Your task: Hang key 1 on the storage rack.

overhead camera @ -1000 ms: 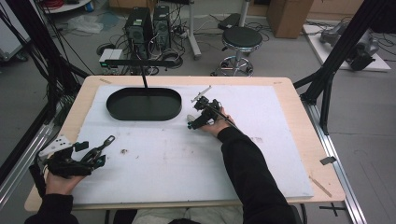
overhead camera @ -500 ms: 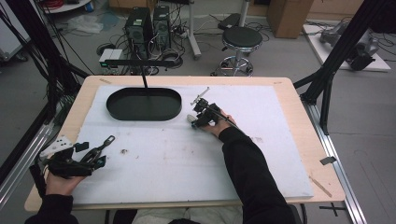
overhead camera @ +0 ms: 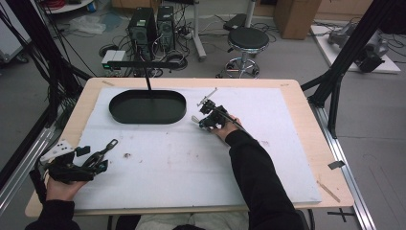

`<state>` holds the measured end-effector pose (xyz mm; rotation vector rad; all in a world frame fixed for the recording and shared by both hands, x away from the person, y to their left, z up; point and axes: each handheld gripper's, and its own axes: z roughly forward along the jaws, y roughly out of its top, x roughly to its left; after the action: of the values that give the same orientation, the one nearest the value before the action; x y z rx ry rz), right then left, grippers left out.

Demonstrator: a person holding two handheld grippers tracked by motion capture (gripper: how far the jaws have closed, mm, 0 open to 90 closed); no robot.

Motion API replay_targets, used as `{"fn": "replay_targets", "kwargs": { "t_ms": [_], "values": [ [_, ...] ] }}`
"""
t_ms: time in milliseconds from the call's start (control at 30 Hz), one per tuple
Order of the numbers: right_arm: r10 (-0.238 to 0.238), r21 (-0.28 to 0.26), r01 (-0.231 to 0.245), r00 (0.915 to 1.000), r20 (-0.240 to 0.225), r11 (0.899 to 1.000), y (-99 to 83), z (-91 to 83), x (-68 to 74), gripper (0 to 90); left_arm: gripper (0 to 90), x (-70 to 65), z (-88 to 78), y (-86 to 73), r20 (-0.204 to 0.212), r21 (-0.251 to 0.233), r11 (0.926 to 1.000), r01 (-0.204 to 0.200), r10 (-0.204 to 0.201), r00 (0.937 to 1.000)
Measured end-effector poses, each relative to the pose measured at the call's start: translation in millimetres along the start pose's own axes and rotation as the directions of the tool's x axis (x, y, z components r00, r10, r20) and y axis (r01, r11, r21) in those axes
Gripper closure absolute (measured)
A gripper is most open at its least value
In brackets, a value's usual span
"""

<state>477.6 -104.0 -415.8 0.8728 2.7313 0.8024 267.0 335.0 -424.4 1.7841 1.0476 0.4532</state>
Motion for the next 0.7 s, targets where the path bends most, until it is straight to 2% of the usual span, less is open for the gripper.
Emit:
{"fn": "replay_targets", "kwargs": {
  "t_ms": [300, 467, 500, 533, 700],
  "values": [
    [0.039, -0.095, -0.04, 0.9992, -0.012, 0.995, 0.0, -26.0, -8.3, 86.6, 1.8, 0.0, 0.1, -0.2, -0.006, 0.0, 1.0, -0.002, 0.002, 1.0],
    [0.047, -0.179, -0.05, 0.9987, -0.021, 0.982, 1.3, -42.1, -10.7, 86.6, 1.8, 0.0, 0.6, -0.1, -0.009, 0.001, 1.0, -0.005, 0.005, 0.9999],
    [0.054, -0.216, -0.057, 0.9983, -0.02, 0.975, 2.4, -49.2, -10.6, 86.6, 1.8, 0.1, 0.6, -0.1, -0.009, 0.0, 1.0, -0.005, 0.005, 0.9999],
    [0.054, -0.216, -0.057, 0.9983, -0.02, 0.975, 2.4, -49.2, -10.6, 86.6, 1.8, 0.1, 0.5, -0.1, -0.01, 0.0, 1.0, -0.005, 0.005, 0.9999],
    [0.061, -0.267, -0.066, 0.9978, -0.026, 0.961, 3.1, -59.5, -11.7, 86.6, 1.8, 0.0, 1.0, -0.1, -0.008, 0.002, 1.0, -0.005, 0.005, 1.0]
  ]
}}
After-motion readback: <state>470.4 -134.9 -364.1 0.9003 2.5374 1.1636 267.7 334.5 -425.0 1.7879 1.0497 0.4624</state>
